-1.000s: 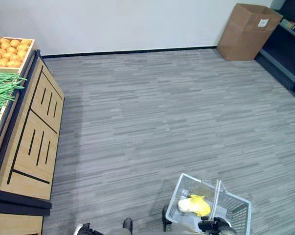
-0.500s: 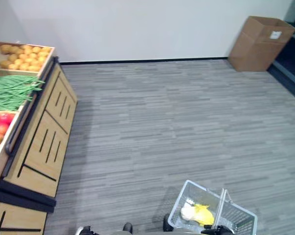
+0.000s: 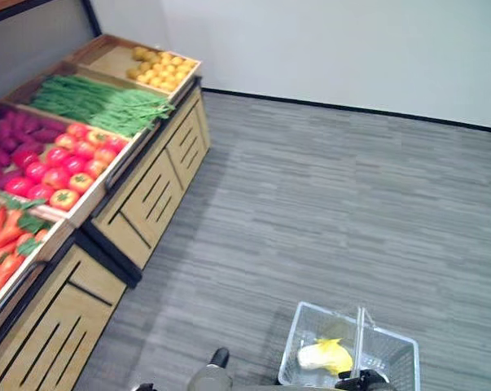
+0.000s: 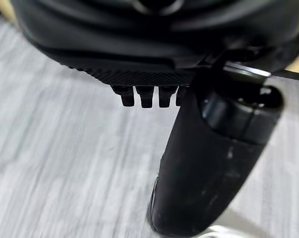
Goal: Get the vegetables into the basket
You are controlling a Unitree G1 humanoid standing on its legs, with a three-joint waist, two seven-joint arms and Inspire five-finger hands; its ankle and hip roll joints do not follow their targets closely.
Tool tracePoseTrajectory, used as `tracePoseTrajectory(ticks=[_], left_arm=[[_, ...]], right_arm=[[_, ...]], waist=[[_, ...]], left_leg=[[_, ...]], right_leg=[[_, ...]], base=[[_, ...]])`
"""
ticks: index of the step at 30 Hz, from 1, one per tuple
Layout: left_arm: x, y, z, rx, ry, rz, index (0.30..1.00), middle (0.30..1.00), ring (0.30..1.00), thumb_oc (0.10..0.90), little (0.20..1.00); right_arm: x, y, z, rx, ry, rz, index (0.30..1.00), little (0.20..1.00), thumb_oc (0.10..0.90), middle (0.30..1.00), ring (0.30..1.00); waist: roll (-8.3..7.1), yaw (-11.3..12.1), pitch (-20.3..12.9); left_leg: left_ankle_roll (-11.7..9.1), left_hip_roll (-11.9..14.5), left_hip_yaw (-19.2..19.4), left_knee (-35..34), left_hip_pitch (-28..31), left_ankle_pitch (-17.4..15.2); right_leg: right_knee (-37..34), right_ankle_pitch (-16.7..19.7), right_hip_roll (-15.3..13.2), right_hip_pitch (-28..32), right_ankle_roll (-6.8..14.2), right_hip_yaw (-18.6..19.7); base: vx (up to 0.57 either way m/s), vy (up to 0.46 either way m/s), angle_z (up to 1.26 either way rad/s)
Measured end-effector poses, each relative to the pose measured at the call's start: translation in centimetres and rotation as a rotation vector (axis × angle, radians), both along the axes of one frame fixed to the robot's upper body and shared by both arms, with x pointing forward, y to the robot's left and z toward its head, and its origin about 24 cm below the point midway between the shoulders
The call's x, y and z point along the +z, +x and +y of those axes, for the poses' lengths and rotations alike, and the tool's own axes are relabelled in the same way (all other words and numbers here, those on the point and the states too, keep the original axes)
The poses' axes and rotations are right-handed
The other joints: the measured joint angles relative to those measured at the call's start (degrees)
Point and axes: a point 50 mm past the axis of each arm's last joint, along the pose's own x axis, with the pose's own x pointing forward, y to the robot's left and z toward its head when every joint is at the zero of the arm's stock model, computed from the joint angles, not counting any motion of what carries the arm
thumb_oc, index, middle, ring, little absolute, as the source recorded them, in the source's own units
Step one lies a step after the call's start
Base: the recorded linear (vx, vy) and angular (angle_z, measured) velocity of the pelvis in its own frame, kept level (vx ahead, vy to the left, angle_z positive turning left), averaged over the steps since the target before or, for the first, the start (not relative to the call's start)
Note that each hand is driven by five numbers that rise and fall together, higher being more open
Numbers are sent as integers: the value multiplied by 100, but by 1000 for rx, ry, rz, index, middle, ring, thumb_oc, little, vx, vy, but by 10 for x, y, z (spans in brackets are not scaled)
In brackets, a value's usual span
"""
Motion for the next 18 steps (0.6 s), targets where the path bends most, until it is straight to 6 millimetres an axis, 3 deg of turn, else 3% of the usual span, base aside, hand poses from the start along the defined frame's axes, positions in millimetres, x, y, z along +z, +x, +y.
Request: tracePoseTrajectory(ticks=[1, 2, 3, 5, 7, 8, 9, 11, 14, 18], left_arm=[[-1, -1, -1, 5, -6, 4, 1000, 1000, 1000, 900, 1000], [-1, -1, -3, 23, -16, 8, 1000, 1000, 1000, 900, 1000], [-1, 2, -5, 31, -25, -2, 1000, 1000, 1000, 900, 1000], [-1, 1, -7, 40, -28, -3, 1000, 1000, 1000, 900, 1000], [-2, -4, -5, 59, -24, 13, 1000, 1000, 1000, 900, 1000], [-3, -10, -10, 62, -36, 30, 1000, 1000, 1000, 900, 1000], [-5, -13, -13, 62, -44, 38, 1000, 1000, 1000, 900, 1000], [-3, -13, -8, 58, -32, 35, 1000, 1000, 1000, 900, 1000], [-3, -14, -4, 63, -32, 32, 1000, 1000, 1000, 900, 1000], [-1, -17, 5, 84, -15, 22, 1000, 1000, 1000, 900, 1000]], right_arm=[[1, 1, -2, 1, -4, -3, 300, 300, 400, 300, 300], [2, 4, -5, 8, -8, -17, 300, 300, 400, 300, 300], [4, 7, -7, 9, -15, -27, 300, 300, 400, 300, 300], [5, 9, -11, 10, -26, -29, 300, 300, 400, 300, 300], [5, 8, -11, 10, -25, -25, 300, 300, 400, 300, 300], [5, 3, -15, 6, -33, -12, 300, 300, 400, 300, 300], [5, -1, -17, 3, -39, -3, 300, 300, 400, 300, 300], [3, -1, -11, -16, -21, -4, 300, 300, 400, 300, 300], [2, 0, -6, -35, -4, -8, 300, 300, 400, 300, 300], [0, 0, 1, -16, 10, 2, 300, 300, 400, 300, 300]], waist=[[-26, -1, 19], [-102, -76, 74], [-194, -181, 123], [-212, -249, 126], [-188, -317, 116], [-62, -373, 59], [26, -407, 12], [-73, -480, 35], [-150, -458, -18], [-222, -452, -109]], left_leg=[[99, 60, 278, 34, -68, -83], [197, 232, 1433, 144, -216, -94], [49, 269, 2158, 231, -321, 49], [-47, 442, 2856, 321, -250, 212], [-5, 583, 3149, 360, 10, 279], [149, 619, 3262, 428, 202, 518], [39, 639, 3366, 329, 287, 473], [112, 423, 3401, 151, 305, 566], [233, 201, 3387, -75, 396, 536], [251, 133, 3483, -299, 565, 535]], right_leg=[[-5, 47, -58, 8, -66, -131], [-9, 131, -240, 18, -196, -430], [-10, 65, -448, 35, -114, -643], [-10, 31, -596, 56, -62, -744], [-7, 19, -630, 122, 15, -818], [23, 12, -607, 169, 158, -852], [70, 15, -569, 163, 235, -852], [131, -6, -701, 146, 425, -642], [154, 54, -886, 158, 528, -603], [180, 105, -940, 175, 633, -524]], base=[[-99, 49, 86], [-56, 15, 102], [-63, 17, 107], [-43, 21, 68], [-42, 21, 34], [-34, 20, 35], [-4, 32, 48], [41, 68, 47], [82, 90, 15], [89, 112, -9]])
